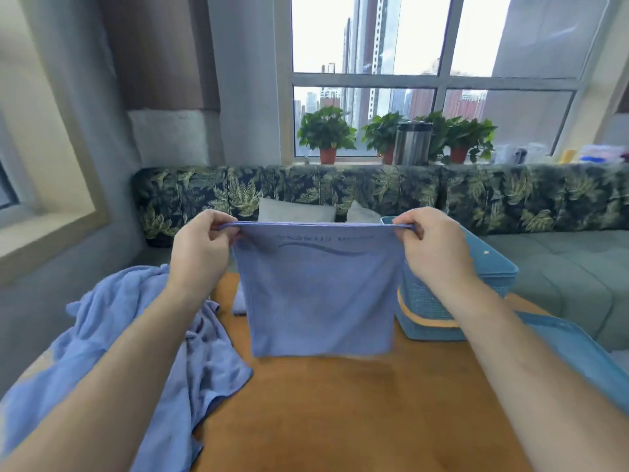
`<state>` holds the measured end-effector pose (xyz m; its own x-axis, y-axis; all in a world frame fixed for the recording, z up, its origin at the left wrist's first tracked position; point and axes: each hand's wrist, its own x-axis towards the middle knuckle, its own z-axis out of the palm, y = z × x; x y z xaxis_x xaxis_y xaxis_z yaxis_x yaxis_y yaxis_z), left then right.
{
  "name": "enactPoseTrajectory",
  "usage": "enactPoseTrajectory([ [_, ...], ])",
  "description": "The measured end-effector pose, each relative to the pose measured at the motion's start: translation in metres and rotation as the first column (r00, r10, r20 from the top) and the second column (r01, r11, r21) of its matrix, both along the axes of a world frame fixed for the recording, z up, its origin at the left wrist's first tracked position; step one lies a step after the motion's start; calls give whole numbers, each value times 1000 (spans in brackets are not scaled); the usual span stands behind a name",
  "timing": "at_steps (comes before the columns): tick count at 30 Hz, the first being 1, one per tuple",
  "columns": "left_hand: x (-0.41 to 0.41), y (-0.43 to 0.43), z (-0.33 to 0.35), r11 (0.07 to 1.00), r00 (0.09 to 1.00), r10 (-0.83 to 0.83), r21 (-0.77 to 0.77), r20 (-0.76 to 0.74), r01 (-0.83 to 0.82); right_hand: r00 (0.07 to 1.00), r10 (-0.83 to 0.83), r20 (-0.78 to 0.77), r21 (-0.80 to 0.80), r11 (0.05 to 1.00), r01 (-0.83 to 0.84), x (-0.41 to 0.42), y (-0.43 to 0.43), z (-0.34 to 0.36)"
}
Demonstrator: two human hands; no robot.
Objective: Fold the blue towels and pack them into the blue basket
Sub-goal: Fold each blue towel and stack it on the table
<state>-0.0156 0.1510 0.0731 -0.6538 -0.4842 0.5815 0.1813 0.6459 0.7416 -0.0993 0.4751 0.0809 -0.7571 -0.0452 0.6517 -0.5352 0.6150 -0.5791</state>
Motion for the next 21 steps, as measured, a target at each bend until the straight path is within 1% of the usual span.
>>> enactPoseTrajectory([
  [2,4,1,8,1000,1000,1,-5,-18,-1,1000,9,-20,3,1000,-9,1,3,7],
  [4,12,3,2,1000,1000,-18,8,1,18,1000,10,-13,20,1000,-10,8,9,4],
  [6,23,7,-16,996,998,-61,66,28,59,999,14,30,49,999,-16,18,16,-9],
  [9,51,18,-55,984,988,-107,153,113,89,983,48,179,88,994,-65,37,33,-41],
  [11,70,24,-90,963,974,-164,238,159,124,957,77,279,124,985,-116,51,46,-73],
  [13,88,29,-127,950,955,-200,284,221,133,906,115,407,159,968,-194,68,58,-112],
  [16,107,34,-177,936,913,-225,335,340,106,801,109,588,186,946,-265,89,75,-166],
  [18,114,36,-198,923,882,-272,365,386,125,758,107,643,177,943,-284,97,85,-191],
  [21,118,37,-212,919,866,-312,357,392,170,743,129,657,149,943,-296,102,89,-205],
])
